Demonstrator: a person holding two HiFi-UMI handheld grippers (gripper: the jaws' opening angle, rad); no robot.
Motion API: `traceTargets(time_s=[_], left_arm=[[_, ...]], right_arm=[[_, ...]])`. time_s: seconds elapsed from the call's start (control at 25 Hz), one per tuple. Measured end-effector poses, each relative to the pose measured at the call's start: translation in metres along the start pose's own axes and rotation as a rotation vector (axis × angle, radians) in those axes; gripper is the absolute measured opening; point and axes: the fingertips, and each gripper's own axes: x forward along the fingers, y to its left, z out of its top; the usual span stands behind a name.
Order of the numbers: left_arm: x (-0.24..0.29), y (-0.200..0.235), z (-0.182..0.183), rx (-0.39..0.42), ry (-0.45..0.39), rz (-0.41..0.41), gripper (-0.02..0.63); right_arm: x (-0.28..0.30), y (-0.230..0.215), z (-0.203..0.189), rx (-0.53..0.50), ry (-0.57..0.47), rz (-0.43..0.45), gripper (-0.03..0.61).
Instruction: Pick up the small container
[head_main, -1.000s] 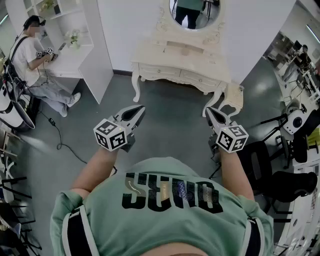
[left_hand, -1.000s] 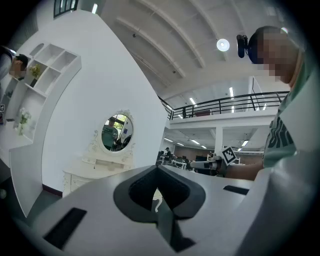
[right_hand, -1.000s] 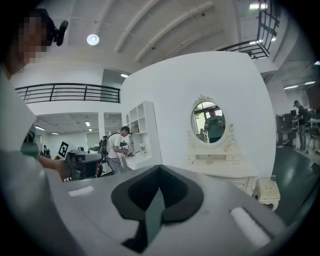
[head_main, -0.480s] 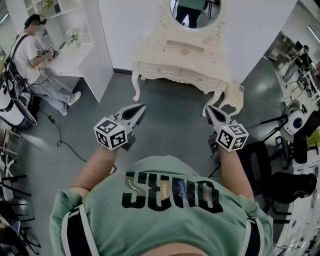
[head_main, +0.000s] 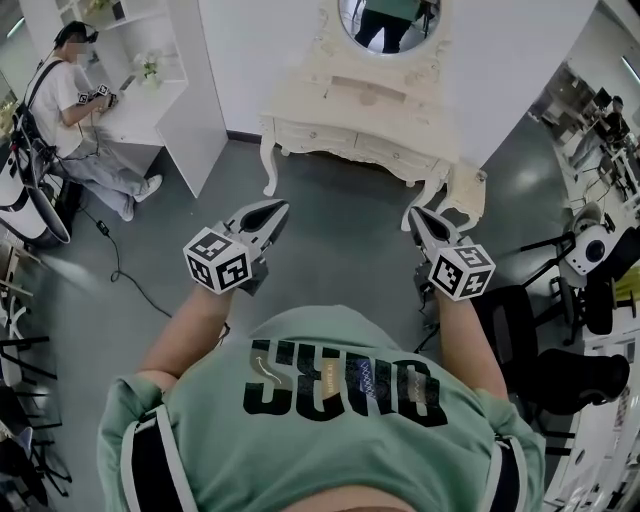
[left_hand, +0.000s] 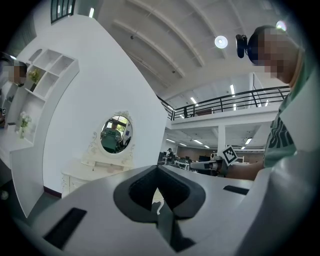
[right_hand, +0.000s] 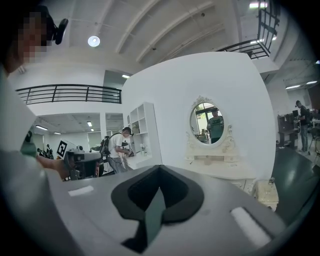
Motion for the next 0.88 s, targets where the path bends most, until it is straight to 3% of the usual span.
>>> traceTargets(time_s=[0.56,0.88], left_arm=[[0.043,-0.040,-0.020,-0.026,-0.021,0.044,-0.002],[0.056,0.019,-0.019,-0.045,-0.002,0.039,-0.002]], right_arm=[[-0.024,-0.043,-0.004,-0.027,0.025,0.071,0.008],[0.033,-0.055,-0.014,0.000,0.054,0.061,0.009]])
